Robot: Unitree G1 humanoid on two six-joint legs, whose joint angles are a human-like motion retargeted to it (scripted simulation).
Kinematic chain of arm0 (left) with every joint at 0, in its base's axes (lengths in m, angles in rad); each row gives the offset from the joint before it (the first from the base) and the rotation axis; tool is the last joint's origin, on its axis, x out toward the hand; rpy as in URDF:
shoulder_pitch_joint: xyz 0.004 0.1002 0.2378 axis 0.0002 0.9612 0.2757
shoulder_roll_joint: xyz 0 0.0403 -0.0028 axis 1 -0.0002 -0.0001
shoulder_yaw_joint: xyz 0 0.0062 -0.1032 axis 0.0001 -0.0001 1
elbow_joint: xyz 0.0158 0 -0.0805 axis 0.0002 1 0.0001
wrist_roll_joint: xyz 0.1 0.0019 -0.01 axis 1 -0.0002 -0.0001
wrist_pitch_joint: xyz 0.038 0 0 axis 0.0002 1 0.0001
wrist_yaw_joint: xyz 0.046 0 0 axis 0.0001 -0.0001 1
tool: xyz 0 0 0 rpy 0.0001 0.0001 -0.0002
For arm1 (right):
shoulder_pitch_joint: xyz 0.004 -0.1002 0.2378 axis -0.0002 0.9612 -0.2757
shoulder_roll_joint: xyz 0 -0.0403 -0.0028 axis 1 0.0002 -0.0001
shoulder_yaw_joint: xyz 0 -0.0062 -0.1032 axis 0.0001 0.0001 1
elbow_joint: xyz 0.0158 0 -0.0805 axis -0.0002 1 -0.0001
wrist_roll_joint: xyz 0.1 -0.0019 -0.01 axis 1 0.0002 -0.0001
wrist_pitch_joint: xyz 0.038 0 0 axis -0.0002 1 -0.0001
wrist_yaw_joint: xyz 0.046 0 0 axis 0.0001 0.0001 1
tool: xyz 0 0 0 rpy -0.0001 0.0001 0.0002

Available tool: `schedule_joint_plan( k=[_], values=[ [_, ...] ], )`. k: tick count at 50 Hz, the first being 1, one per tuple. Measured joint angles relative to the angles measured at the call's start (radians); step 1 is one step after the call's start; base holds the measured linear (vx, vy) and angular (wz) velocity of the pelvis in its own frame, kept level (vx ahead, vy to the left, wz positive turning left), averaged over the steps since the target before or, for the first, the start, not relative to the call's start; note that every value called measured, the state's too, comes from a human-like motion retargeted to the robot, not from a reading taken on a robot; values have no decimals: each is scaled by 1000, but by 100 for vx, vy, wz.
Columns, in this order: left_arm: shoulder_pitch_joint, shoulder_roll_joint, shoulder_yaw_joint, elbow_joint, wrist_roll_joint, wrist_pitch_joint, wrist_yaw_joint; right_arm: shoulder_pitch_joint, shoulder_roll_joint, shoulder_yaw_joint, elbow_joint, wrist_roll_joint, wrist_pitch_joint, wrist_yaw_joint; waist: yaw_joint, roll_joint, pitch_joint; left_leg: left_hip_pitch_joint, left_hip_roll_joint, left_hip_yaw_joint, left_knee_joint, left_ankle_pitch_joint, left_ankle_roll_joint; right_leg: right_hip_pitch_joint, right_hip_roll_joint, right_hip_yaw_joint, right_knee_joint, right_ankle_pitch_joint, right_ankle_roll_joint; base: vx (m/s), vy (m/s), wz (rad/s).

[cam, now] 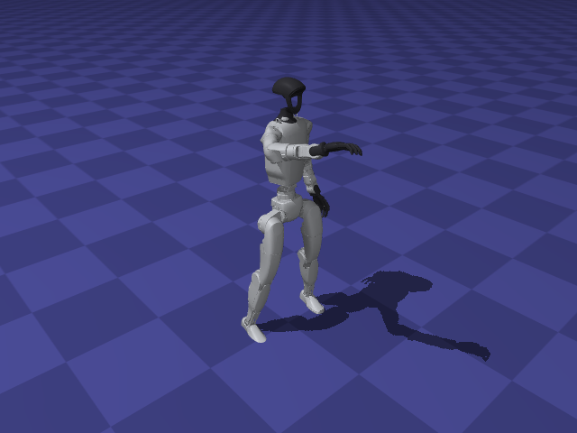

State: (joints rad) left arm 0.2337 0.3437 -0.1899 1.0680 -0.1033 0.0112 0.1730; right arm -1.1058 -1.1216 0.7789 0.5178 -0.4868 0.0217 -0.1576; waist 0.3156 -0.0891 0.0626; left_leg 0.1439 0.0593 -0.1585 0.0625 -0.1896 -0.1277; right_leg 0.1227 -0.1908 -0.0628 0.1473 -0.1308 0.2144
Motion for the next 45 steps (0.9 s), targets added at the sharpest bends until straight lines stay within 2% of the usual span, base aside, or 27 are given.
schedule_joint_plan(
  k=[4, 8, 15, 24, 27, 31, 35, 38, 43, 45],
  values=[
    [-11, -7, -9, 14, 5, -10, -5, -147, 83, 127, 284, -35, 27, 19, 20, -3, -11, -3, -3, -16, -3, 1, -4, 5, -4, -19, 4, -3, 0, 2, 0, 23],
    [-21, -7, -13, 25, 8, -18, -5, -228, 147, 180, 497, -44, 47, 17, 36, -7, -20, -7, -5, -30, -6, 3, -7, 7, -8, -34, 6, -5, 0, 2, 0, 19],
    [-25, -1, -11, 40, 8, -24, 0, -278, 179, 193, 631, -11, 63, -21, 49, -12, -36, -17, -9, -46, -10, 6, -9, 8, -13, -53, 2, -7, 1, 0, 0, 0],
    [-14, -5, -17, 47, 17, -24, 16, -283, 98, 230, 513, -86, 50, -77, 45, -1, -59, -20, -9, -45, -17, 5, -4, 13, -12, -57, -18, -6, 7, 0, 0, 0],
    [-7, -4, -10, 30, 12, -19, 25, -268, 23, 236, 378, -97, 25, -95, 39, 7, -66, -21, -4, -37, -14, 1, 5, -10, -10, -48, 13, -17, -6, 2, 0, -4],
    [7, -13, 2, 2, 2, -21, 20, -213, -121, 190, 98, -61, -23, -140, 22, 23, -63, -12, -7, -28, -15, -3, 6, 19, -10, -42, -34, -7, 16, 6, 0, -15],
    [29, -27, 34, -29, -11, -17, 25, -59, -277, 8, -263, -1, -62, -216, -14, 48, -53, -2, -5, -11, -8, -11, 12, 23, -7, -25, -40, -11, 20, 6, -1, -24],
    [61, -53, 81, -47, -24, -11, 28, 123, -351, -216, -520, 24, -86, -260, -64, 73, -48, 5, -3, 5, -2, -18, 15, 24, -4, -7, -42, -14, 21, 6, -1, -30],
    [118, -75, 158, -56, -33, 2, 24, 757, -338, -929, -911, 14, -117, -261, -172, 84, -44, 14, 3, 36, 6, -30, 16, 19, 3, 25, -44, -20, 21, 7, -1, -33],
    [147, -86, 170, -56, -27, 5, 24, 921, -315, -1111, -1001, 14, -129, -270, -223, 92, -50, 16, 5, 50, 6, -34, 14, 14, 6, 38, -47, -20, 21, 7, -1, -34]
  ],
)
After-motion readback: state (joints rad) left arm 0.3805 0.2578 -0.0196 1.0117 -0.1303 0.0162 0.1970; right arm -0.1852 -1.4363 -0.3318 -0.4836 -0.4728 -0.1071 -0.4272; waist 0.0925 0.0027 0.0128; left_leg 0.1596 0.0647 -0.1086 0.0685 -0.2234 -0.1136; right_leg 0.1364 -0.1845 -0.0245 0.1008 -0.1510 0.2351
